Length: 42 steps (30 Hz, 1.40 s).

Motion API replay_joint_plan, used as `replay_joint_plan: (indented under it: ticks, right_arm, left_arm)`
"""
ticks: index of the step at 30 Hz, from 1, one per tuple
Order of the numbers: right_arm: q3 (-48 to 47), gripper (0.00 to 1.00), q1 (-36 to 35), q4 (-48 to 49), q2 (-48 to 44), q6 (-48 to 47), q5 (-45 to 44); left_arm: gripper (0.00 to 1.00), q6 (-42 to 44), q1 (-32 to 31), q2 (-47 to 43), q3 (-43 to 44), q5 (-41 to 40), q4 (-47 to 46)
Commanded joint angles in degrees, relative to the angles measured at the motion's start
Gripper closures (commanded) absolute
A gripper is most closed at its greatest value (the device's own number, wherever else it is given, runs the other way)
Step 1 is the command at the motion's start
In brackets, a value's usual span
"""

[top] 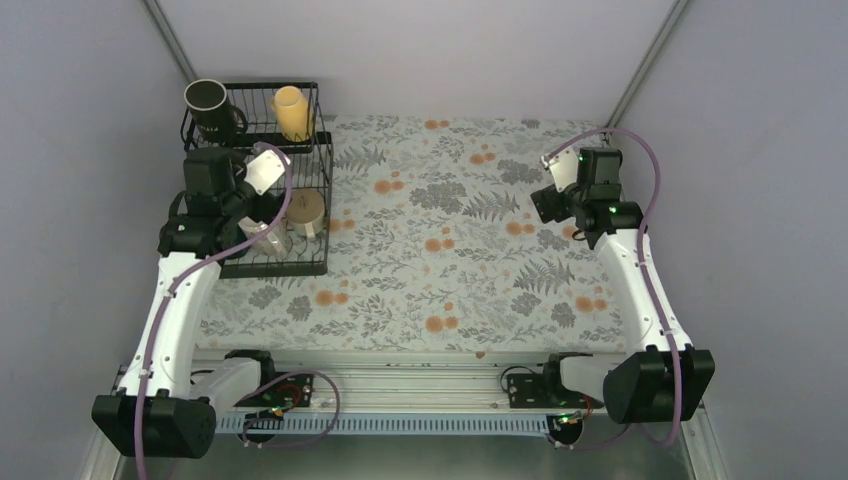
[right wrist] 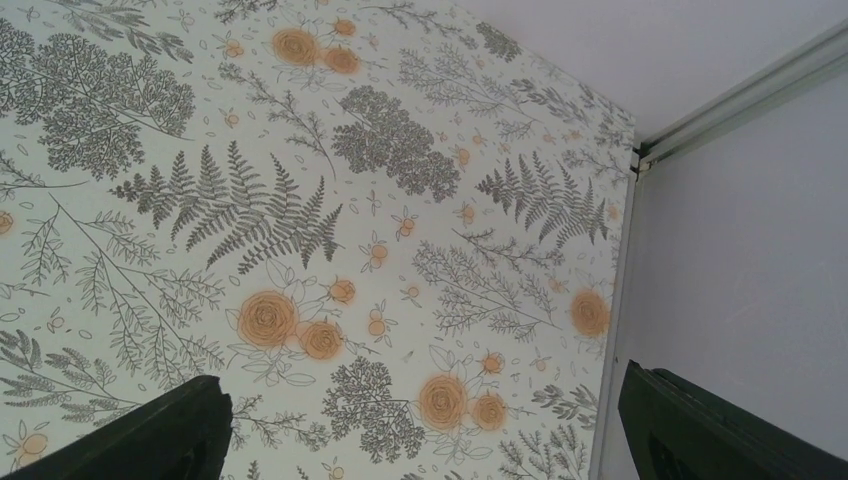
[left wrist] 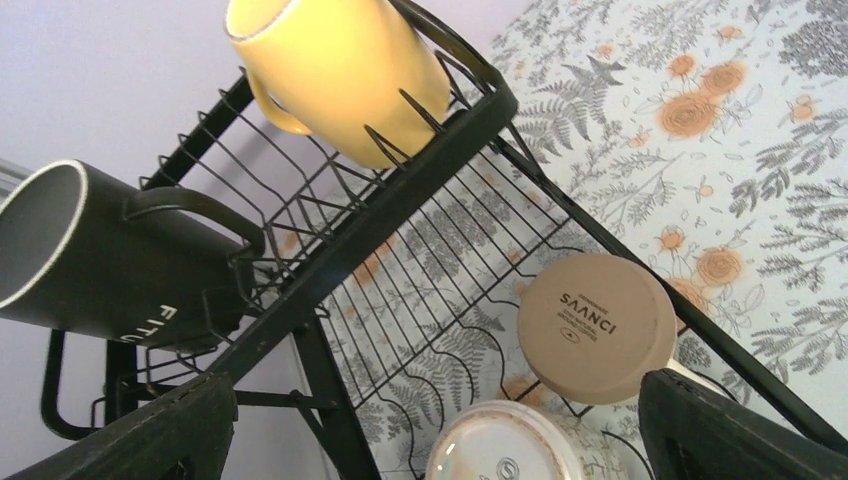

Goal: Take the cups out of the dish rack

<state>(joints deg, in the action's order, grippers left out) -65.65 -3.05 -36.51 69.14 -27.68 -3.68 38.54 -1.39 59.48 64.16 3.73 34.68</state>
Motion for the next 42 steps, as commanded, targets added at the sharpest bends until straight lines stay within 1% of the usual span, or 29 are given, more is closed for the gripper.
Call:
replay_joint_plan:
  ticks: [1, 8, 10, 12, 14, 16, 17, 20, 22, 24, 26, 28, 31, 35, 36, 39, 40, 42]
  right_arm:
    - [-1.32, 0.00, -0.55, -1.34, 0.11, 0.69, 1.03]
    - [-1.21, 0.00, -0.51, -1.30, 1.07, 0.10, 3.14]
    - [-1.40, 0.00, -0.54, -1.80, 1.58, 0.01, 4.41]
    - [-1.50, 0.00, -0.55, -2.13, 2.05, -0.13, 5.73]
    - [-1.46, 0.00, -0.49, -2.41, 2.41, -0.28, 7.00]
    - [-1.13, 0.00, -0.49, -2.38, 2.60, -0.63, 8.18]
    - [-0.93, 0.00, -0.51, -2.43, 2.74, -0.88, 8.64]
    - [-0.48, 0.00, -0.48, -2.64, 3.26, -1.32, 9.92]
    - [-0.24, 0.00, -0.50, -2.83, 3.60, -1.50, 10.56]
    - [0.15, 0.00, -0.55, -3.07, 3.75, -1.78, 10.97]
    - [0.37, 0.00, -0.58, -3.49, 3.80, -2.42, 11.34]
    - [0.89, 0.00, -0.60, -4.18, 3.64, -3.13, 12.06]
    - [1.72, 0.00, -0.60, -5.15, 3.28, -3.93, 12.65]
    - [4.75, 0.00, -0.63, -4.82, 1.17, -5.41, 12.23]
    - [5.69, 0.00, -0.59, -4.49, 0.38, -5.89, 12.07]
    - [8.35, 0.00, -0.56, -3.25, -1.34, -6.76, 10.92]
    - [9.07, 0.00, -0.58, -2.96, -1.58, -6.89, 10.37]
    - [10.00, 0.00, -0.59, -2.80, -1.64, -7.03, 9.74]
  left_arm:
    - [0.00, 3.23, 0.06, -1.39, -1.17, 2.22, 0.98]
    - [0.00, 9.06, 0.07, -3.42, -0.14, 2.96, 4.02]
    - [0.00, 11.18, 0.07, -3.75, 0.99, 4.24, 6.30]
    - [0.00, 15.04, 0.07, -3.70, 2.28, 7.11, 10.56]
    - [0.00, 18.57, 0.07, -4.28, 1.56, 8.69, 11.35]
    - [0.00, 29.79, 0.38, -6.39, -0.74, 13.67, 15.37]
    - [0.00, 34.98, 0.42, -8.34, -3.02, 14.60, 15.72]
    - [0.00, 45.05, 0.42, -12.19, -8.37, 13.79, 12.58]
    - [0.00, 48.84, 0.40, -10.99, -9.35, 10.84, 11.96]
    - [0.00, 51.58, 0.56, -7.70, -8.50, 8.09, 13.76]
    - [0.00, 56.89, 1.51, -4.05, -6.68, 8.72, 18.49]
    - [0.00, 61.10, 2.25, -1.88, -4.86, 11.58, 21.44]
    - [0.06, 69.61, 2.40, 0.31, -3.44, 14.02, 23.88]
    - [0.15, 76.45, 2.44, 4.24, -1.70, 13.26, 24.13]
    - [0.19, 77.70, 2.42, 5.37, -0.78, 13.24, 24.93]
    - [0.36, 84.17, 2.40, 8.32, 1.39, 12.09, 28.55]
    - [0.38, 86.52, 2.37, 8.98, 1.46, 11.35, 29.02]
    - [0.39, 87.98, 2.35, 9.76, 0.72, 10.38, 27.59]
